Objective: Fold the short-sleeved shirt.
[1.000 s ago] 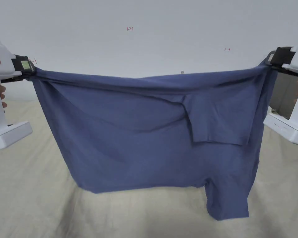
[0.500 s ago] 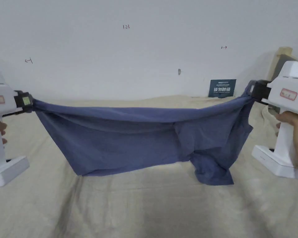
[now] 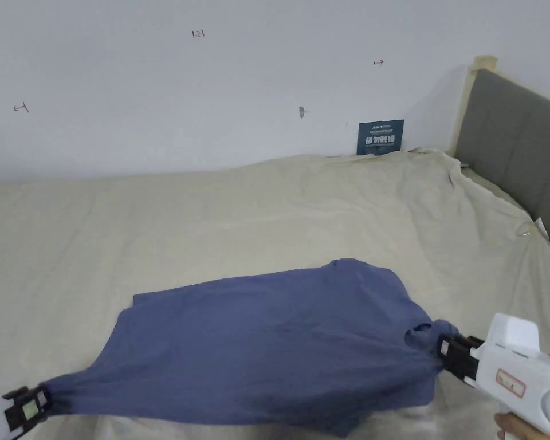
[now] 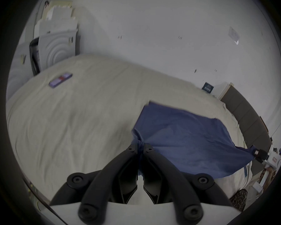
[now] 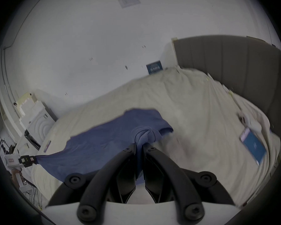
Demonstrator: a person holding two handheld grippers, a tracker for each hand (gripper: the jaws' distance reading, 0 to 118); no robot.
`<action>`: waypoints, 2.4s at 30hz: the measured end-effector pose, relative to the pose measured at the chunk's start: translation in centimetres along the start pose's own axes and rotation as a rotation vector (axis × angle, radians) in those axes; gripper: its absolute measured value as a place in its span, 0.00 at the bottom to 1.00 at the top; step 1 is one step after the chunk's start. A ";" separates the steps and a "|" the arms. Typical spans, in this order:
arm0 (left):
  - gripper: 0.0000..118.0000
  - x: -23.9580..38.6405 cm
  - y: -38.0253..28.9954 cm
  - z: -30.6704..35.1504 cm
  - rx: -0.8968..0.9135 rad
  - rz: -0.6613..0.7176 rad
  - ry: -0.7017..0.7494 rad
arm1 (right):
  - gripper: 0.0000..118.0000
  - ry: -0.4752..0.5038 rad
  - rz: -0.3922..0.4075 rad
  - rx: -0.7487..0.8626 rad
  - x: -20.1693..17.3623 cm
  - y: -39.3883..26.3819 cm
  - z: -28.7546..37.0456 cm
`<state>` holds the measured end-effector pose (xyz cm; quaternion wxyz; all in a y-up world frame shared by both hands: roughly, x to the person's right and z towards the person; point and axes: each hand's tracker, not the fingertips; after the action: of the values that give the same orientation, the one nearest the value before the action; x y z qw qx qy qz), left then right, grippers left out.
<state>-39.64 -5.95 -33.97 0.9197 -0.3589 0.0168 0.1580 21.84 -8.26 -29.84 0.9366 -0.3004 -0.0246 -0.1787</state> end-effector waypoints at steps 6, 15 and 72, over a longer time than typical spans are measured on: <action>0.01 -2.3 -5.9 0.9 -0.078 0.016 0.043 | 0.04 -0.043 -0.009 -0.084 1.4 -6.5 3.5; 0.01 -2.8 -8.9 3.9 -0.124 -0.024 0.094 | 0.04 -0.093 0.076 -0.181 1.9 -9.1 7.3; 0.00 10.7 12.6 -17.5 -0.047 -0.246 -0.061 | 0.00 -0.123 0.304 0.241 -8.2 7.5 1.6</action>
<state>-31.84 -5.85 -56.76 0.9237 -0.3745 -0.0591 0.0551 16.88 0.88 -33.96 0.9787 -0.1966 -0.0574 -0.0124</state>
